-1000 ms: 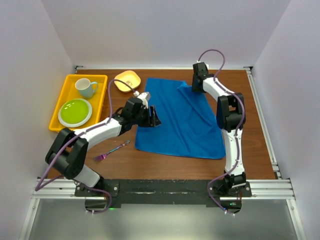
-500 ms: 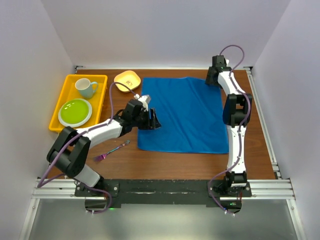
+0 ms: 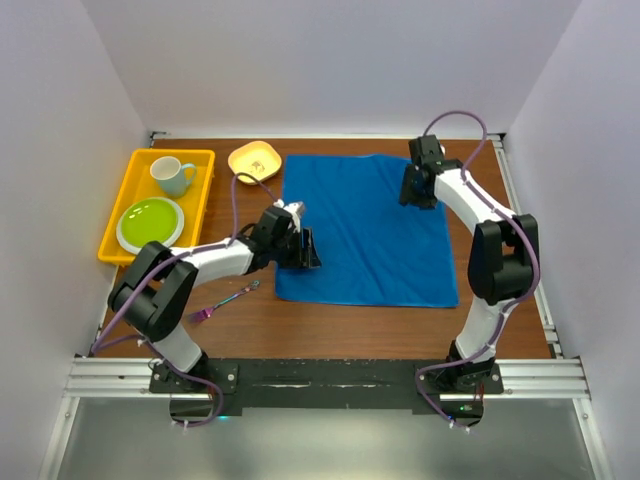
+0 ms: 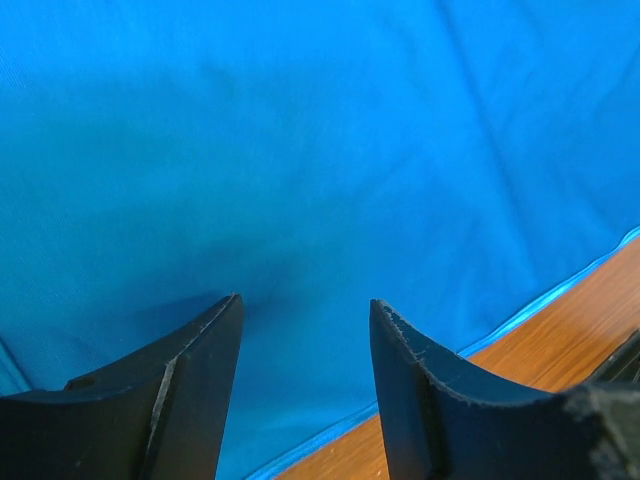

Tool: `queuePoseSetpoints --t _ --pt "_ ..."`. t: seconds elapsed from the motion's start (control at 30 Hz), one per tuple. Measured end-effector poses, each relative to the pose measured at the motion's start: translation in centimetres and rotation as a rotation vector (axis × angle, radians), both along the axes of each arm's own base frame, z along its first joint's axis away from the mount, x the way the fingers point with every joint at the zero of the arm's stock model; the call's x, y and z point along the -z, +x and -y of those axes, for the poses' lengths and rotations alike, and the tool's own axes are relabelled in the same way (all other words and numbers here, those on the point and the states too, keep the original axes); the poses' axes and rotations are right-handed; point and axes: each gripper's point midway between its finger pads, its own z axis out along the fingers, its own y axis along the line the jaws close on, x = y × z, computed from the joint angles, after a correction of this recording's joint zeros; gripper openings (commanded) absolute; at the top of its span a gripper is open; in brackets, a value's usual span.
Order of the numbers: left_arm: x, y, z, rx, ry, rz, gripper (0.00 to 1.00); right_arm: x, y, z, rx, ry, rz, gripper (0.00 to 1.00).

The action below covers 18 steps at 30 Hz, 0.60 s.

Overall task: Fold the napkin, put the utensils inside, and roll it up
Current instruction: Flatten the napkin out

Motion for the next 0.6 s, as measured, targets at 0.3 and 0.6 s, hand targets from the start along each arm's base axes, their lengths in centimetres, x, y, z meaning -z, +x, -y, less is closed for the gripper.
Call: queuePoseSetpoints --t 0.3,0.6 --pt "1.2 -3.0 0.0 0.011 -0.020 -0.011 0.58 6.4 -4.6 3.0 0.061 -0.020 -0.120 0.48" --pt "1.2 -3.3 0.3 -0.005 -0.057 0.004 0.58 8.1 -5.9 5.3 0.153 -0.022 -0.105 0.49"
